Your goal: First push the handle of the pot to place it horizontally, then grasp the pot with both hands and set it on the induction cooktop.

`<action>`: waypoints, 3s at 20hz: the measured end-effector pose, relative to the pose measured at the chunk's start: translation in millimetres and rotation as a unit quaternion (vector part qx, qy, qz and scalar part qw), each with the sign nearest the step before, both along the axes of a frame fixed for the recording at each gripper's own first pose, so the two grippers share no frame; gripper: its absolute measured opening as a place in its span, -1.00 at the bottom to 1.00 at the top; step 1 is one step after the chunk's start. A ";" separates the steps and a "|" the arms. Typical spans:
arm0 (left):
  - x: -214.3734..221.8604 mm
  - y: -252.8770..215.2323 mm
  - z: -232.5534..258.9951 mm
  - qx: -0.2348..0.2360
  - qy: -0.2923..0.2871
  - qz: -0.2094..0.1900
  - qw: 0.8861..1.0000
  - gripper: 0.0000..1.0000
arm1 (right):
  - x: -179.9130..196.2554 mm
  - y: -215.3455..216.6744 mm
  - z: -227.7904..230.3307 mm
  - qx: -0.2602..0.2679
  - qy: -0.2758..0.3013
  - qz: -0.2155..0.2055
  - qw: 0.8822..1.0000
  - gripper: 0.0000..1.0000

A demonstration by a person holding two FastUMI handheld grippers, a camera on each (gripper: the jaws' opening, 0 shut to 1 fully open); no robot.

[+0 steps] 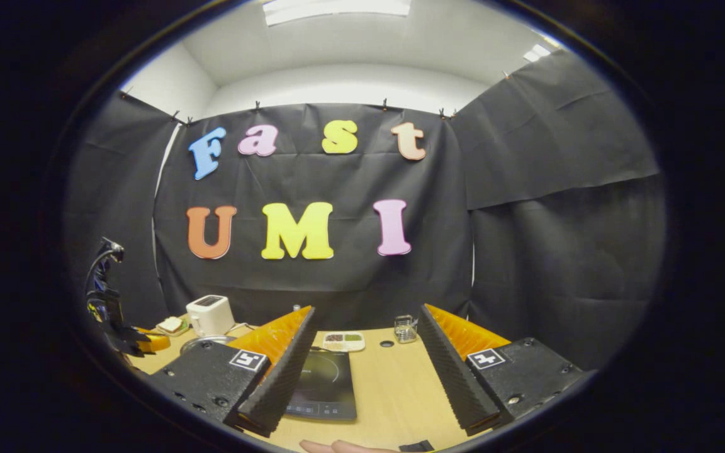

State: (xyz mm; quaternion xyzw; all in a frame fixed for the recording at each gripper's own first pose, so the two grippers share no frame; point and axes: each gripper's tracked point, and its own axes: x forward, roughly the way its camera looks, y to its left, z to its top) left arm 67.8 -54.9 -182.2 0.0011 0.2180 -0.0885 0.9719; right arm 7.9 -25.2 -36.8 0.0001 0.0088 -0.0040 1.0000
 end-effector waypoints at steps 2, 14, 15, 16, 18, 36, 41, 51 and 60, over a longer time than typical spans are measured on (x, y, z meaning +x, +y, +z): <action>3.4 -1.2 -17.9 -0.004 0.027 -0.001 1.000 -1.00 | 3.1 -1.5 -4.3 0.003 0.003 -0.001 1.000 1.00; 9.8 3.2 -122.1 -0.039 0.187 -0.003 0.982 -1.00 | 14.8 -1.9 -27.9 0.002 0.025 -0.001 1.000 1.00; 8.8 3.1 -125.5 -0.044 0.195 -0.005 0.980 -1.00 | 15.6 -1.7 -28.5 0.003 0.026 -0.001 1.000 1.00; 6.7 3.1 -129.8 -0.050 0.204 -0.006 0.978 -0.81 | 15.9 -1.4 -31.0 0.002 0.028 -0.001 1.000 1.00; 6.2 8.5 -138.0 -0.055 0.222 -0.003 0.974 -1.00 | 18.3 0.1 -34.2 0.002 0.032 -0.004 0.999 0.93; 25.0 68.9 -177.5 -0.107 0.282 0.069 0.951 -0.80 | 20.2 9.5 -42.8 -0.011 0.040 -0.004 0.999 0.93; 33.1 83.8 -178.2 -0.129 0.288 0.080 0.946 -1.00 | 22.0 17.8 -43.0 -0.011 0.041 0.001 0.999 0.93; 57.2 118.9 -180.4 -0.124 0.298 0.101 0.941 -1.00 | 37.9 43.9 -39.7 -0.027 0.038 0.021 0.999 0.93; 90.3 146.3 -185.9 -0.094 0.301 0.117 0.942 -1.00 | 68.8 78.7 -38.2 -0.023 0.038 0.042 0.998 0.93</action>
